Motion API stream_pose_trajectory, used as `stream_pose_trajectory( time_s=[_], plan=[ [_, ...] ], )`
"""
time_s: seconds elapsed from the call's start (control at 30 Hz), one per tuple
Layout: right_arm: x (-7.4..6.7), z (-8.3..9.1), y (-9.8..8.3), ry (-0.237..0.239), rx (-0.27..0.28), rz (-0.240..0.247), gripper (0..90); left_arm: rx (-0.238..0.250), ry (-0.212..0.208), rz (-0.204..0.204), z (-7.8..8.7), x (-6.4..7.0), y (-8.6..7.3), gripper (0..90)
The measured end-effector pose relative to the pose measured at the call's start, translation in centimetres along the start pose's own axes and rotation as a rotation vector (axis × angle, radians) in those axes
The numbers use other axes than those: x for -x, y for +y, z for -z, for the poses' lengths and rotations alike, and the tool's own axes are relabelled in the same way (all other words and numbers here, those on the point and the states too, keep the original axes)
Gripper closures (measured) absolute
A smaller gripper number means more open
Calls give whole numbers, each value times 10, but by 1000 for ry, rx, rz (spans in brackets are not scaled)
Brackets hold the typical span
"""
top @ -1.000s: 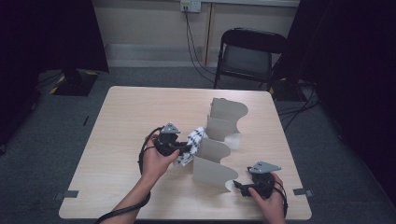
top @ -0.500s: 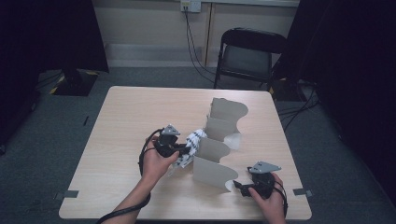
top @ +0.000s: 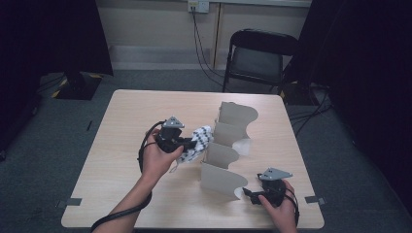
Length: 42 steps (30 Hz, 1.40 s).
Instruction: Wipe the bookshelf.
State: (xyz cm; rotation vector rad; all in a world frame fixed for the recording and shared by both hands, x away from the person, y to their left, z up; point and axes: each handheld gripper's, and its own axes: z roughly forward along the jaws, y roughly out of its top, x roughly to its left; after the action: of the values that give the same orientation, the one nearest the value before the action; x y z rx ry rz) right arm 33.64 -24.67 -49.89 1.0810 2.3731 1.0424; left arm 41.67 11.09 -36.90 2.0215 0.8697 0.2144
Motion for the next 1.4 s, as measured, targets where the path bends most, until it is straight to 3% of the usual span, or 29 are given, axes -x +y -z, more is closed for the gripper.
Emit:
stream_pose_trajectory(
  time_s=[0.27, 0.4, 0.8, 1.07, 1.4],
  plan=[
    [0, 0, 0, 0, 0, 0, 166, 54, 12, -24, 17, 4, 22, 799],
    [0, 0, 0, -1, 1, 0, 166, 54, 10, -37, 18, 7, 26, 799],
    [0, 0, 0, 0, 0, 0, 166, -16, 26, -29, -6, 4, 7, 798],
    [0, 0, 0, 0, 0, 0, 166, -61, 14, -24, -23, 3, -10, 798],
    [0, 0, 0, 0, 0, 0, 166, -82, 6, 17, -39, -1, -28, 797]
  ],
)
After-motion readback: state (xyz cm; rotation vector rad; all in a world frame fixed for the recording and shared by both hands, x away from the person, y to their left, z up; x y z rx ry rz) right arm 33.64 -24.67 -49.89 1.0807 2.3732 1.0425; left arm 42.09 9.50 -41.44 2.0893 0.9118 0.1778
